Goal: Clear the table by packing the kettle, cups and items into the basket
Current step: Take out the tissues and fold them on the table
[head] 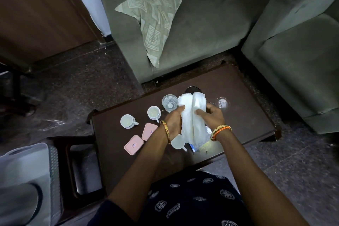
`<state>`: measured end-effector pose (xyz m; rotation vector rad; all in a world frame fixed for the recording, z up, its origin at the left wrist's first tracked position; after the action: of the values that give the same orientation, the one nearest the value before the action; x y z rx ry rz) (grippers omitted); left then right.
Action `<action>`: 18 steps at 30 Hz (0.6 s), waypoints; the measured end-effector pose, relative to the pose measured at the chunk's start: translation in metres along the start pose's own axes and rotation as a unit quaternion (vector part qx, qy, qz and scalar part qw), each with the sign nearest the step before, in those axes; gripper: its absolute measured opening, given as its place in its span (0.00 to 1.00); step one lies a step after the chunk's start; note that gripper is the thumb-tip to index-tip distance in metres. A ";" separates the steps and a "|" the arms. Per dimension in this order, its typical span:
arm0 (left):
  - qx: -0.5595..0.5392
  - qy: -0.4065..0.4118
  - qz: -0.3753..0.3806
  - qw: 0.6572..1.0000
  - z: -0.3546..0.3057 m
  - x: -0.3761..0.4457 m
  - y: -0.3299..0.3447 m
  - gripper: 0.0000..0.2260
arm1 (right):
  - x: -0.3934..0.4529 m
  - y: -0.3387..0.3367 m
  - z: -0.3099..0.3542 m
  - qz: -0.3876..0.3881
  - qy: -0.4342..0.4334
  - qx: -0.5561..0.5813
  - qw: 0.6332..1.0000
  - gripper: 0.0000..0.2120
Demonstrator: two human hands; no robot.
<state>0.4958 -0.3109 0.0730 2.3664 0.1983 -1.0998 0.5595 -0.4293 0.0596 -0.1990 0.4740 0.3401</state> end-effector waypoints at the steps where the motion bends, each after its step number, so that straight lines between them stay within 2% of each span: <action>1: 0.000 0.003 -0.021 1.000 -0.002 0.003 -0.003 0.20 | 0.004 -0.004 -0.004 0.001 0.029 0.033 0.999 0.08; 3: -0.009 0.007 -0.059 0.998 -0.005 0.009 -0.009 0.19 | 0.011 -0.018 -0.013 -0.007 0.107 0.091 0.990 0.10; 6: -0.025 0.006 -0.094 0.995 -0.008 0.017 -0.010 0.19 | 0.018 -0.033 -0.022 0.026 0.190 0.173 0.966 0.09; 10: -0.047 0.014 -0.131 0.990 -0.015 0.024 0.000 0.16 | 0.042 -0.044 -0.016 0.080 0.153 0.258 0.951 0.13; 12: -0.039 0.015 -0.142 0.989 -0.017 0.029 0.004 0.14 | 0.048 -0.041 -0.014 0.138 0.167 0.200 0.956 0.13; 14: -0.013 0.013 -0.144 0.989 -0.018 0.036 0.007 0.17 | 0.055 -0.045 -0.021 0.162 0.193 0.084 0.964 0.10; 16: 0.047 0.011 -0.154 0.987 -0.018 0.041 0.007 0.19 | 0.060 -0.052 -0.024 0.147 0.200 0.016 0.968 0.16; 18: 0.095 0.015 -0.166 0.981 -0.018 0.046 0.008 0.18 | 0.063 -0.055 -0.025 0.149 0.215 -0.002 0.965 0.23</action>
<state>0.5409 -0.3121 0.0516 2.5843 0.5373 -1.2834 0.6216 -0.4699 0.0138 -0.2053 0.9379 0.5967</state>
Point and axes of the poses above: each hand's wrist, its own x-axis towards the middle knuckle, its own y-axis out of the palm, z = x × y, the point moved 7 cm from there along x, towards the middle knuckle, and after that the axes turned 7 degrees about z, right-handed, at the moved point
